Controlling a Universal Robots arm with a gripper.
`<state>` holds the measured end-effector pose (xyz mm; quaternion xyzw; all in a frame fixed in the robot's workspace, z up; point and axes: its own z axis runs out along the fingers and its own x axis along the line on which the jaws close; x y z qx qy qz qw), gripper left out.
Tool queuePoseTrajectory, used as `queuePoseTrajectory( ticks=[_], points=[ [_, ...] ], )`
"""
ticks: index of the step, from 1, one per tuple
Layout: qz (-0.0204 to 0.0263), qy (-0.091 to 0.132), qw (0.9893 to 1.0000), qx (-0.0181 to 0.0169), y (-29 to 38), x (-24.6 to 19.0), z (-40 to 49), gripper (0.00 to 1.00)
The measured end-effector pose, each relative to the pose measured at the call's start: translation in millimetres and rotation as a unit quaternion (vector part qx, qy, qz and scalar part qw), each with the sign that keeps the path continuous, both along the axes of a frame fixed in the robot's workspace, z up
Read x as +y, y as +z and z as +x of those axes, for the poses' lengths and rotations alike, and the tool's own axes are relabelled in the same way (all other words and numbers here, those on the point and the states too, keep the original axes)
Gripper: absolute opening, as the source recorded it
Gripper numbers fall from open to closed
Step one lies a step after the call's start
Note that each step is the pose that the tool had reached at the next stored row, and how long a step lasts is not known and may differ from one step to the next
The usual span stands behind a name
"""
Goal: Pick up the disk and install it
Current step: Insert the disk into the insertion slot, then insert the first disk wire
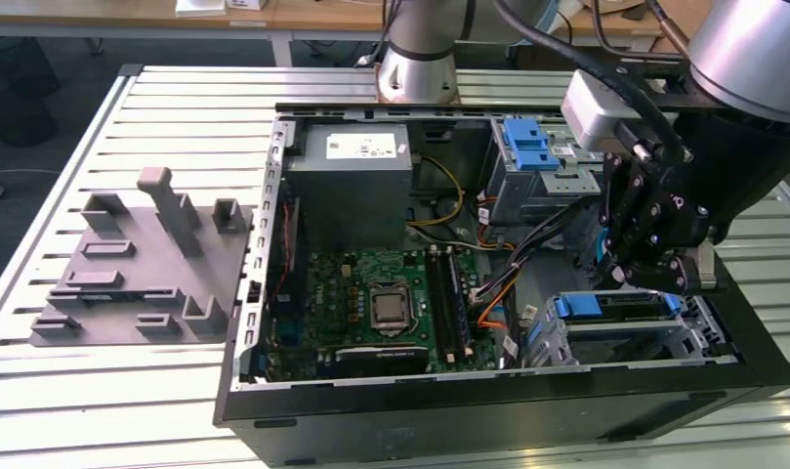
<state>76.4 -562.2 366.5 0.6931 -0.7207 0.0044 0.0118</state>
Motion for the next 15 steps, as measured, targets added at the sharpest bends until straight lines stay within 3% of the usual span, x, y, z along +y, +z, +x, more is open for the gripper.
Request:
queuePoseTrajectory(
  ticks=[15],
  points=[
    [0.0002,0.000,1.0000,-0.0001,-1.5,0.0,2.8,0.12]
  ],
)
